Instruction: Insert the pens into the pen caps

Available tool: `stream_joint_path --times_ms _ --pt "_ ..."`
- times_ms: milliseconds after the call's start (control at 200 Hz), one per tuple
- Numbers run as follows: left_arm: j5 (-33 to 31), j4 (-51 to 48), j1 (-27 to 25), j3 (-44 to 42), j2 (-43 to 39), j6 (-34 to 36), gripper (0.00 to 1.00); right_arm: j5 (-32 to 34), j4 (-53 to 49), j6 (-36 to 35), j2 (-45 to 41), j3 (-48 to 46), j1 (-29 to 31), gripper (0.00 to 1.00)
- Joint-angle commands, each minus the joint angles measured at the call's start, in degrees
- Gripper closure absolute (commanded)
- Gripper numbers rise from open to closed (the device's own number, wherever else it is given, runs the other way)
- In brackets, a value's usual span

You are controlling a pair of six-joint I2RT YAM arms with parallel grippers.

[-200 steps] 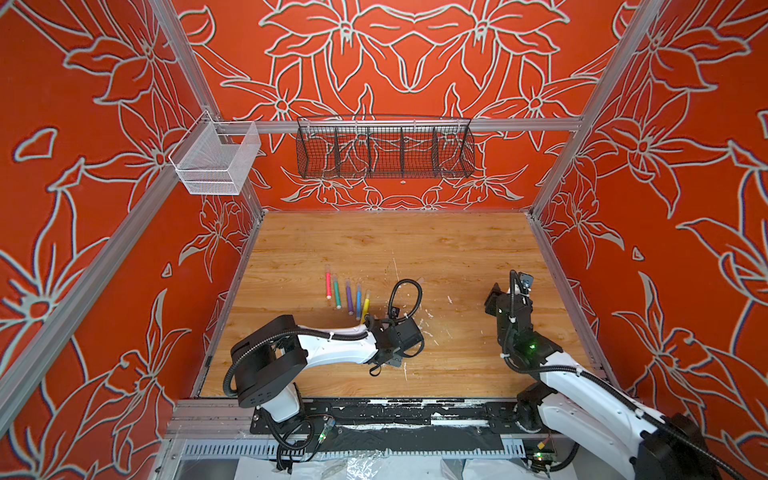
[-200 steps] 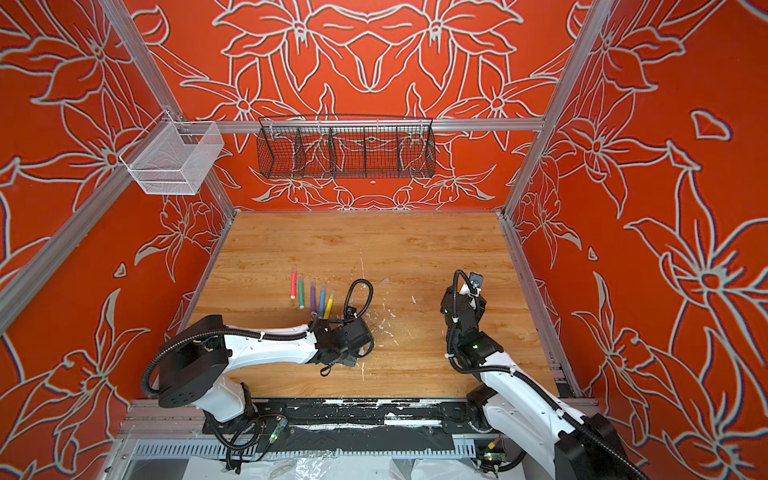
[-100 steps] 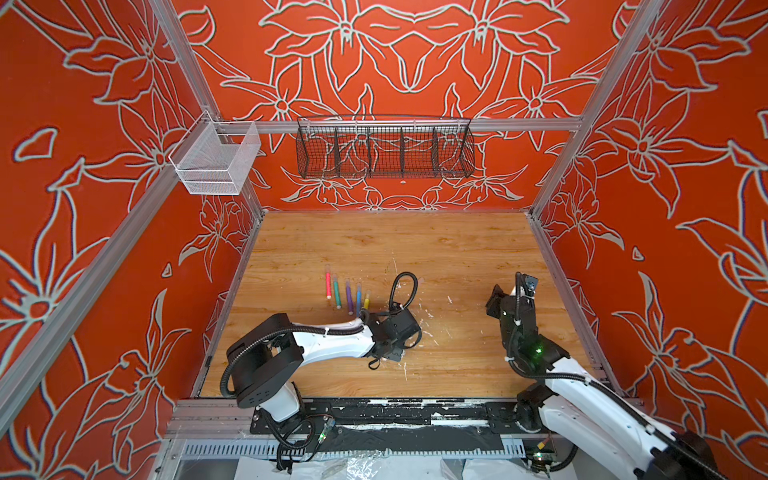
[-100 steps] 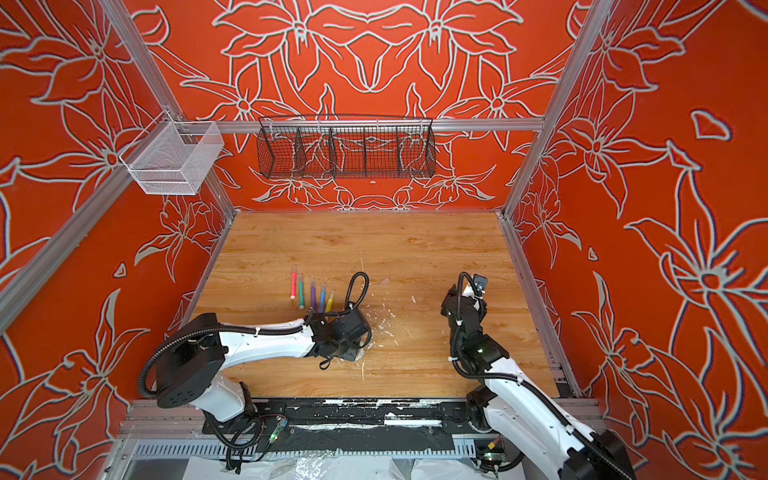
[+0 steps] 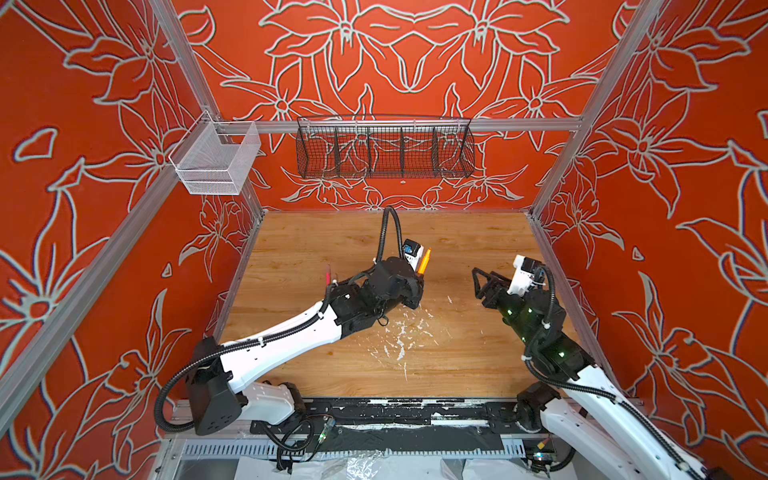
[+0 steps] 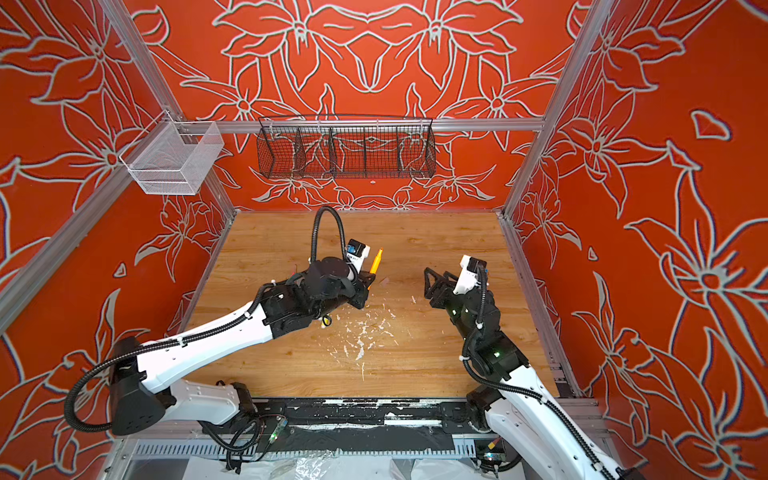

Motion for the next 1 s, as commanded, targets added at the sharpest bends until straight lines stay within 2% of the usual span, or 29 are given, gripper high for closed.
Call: stream_joint_path --times_ms 0,190,335,410,510,595,686,821,996 --pt "-2.6 2.4 0.3 -4.2 -4.9 8.1 1.0 -6.2 3.1 1.3 2.2 2.9 4.0 0.32" --pt "-2.8 5.8 1.2 -12.7 -15.9 10.8 1.0 -1.9 7.9 -4.3 7.7 6.5 17.8 0.32" --pt "0.7 7.5 2.8 -12.3 -22.0 13.0 1.0 1.7 8.8 -8.0 11.8 10.8 24.4 0.33" --pt "4.2 9.1 5.0 -12.3 -22.3 12.6 1.0 3.1 8.1 -8.6 12.9 13.1 25.8 0.33" --pt "8.6 8.0 6.1 -11.2 -19.9 13.3 1.0 1.1 8.0 -9.1 13.9 15.0 27.3 0.34" --pt "7.8 4.5 6.1 -9.3 -16.7 14.6 1.0 -0.1 8.4 -10.0 14.4 15.6 28.9 0.34" --pt "5.2 6.3 6.1 -10.2 -15.6 15.6 1.0 -1.0 10.4 -11.1 14.8 15.3 30.2 0.33" --pt "10.2 5.9 6.1 -10.1 -16.2 16.3 1.0 -2.0 11.7 -12.1 15.8 15.7 31.5 0.33" --pt "13.4 7.0 6.1 -11.1 -17.6 16.8 1.0 -2.6 12.2 -11.3 17.7 16.8 32.2 0.41"
